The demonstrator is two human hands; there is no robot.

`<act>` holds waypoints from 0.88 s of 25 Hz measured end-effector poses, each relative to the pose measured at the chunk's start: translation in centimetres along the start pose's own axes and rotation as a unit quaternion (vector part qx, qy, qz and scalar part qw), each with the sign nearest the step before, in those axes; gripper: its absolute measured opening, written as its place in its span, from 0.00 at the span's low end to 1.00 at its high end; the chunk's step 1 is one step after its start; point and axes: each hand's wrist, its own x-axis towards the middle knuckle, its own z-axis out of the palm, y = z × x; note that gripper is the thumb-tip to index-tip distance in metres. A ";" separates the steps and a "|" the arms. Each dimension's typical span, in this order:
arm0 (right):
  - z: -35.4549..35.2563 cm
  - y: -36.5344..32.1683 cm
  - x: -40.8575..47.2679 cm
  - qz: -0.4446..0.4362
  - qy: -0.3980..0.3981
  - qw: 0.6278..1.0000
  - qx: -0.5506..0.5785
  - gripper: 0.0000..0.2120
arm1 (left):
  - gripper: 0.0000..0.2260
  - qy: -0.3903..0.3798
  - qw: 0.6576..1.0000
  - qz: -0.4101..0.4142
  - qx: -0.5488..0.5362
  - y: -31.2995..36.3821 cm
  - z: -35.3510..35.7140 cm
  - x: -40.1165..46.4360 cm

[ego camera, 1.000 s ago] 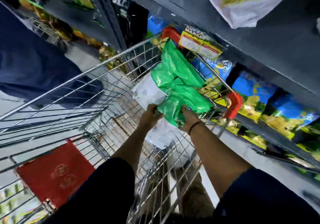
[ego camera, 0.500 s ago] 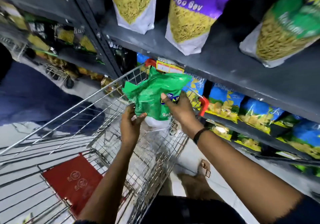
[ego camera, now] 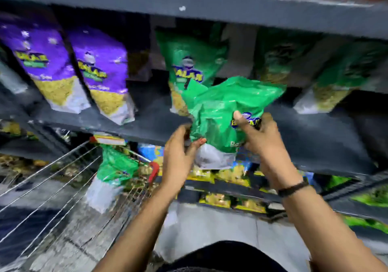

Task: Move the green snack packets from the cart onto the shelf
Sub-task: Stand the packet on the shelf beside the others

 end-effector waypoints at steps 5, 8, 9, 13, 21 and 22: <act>-7.4 0.4 9.0 -0.040 0.068 0.997 0.029 0.24 | 0.18 -0.046 0.997 0.056 0.019 3.9 9.9 7.8; -9.6 0.1 13.3 -0.038 0.114 0.993 0.020 0.26 | 0.19 -0.101 0.993 0.029 0.046 5.6 14.1 11.6; -9.8 0.5 14.3 -0.035 0.116 0.993 0.002 0.26 | 0.19 -0.123 0.990 0.021 0.065 5.2 15.3 12.6; -10.0 2.9 15.6 -0.024 0.069 0.995 -0.074 0.24 | 0.19 -0.160 0.982 -0.030 0.093 3.1 17.8 13.6; -8.7 7.7 13.7 0.073 0.041 0.988 0.128 0.22 | 0.27 0.018 0.979 -0.156 -0.130 1.9 20.2 12.0; -9.4 7.5 14.5 0.051 0.045 0.990 0.127 0.22 | 0.26 0.071 0.974 -0.159 -0.143 1.6 20.1 11.9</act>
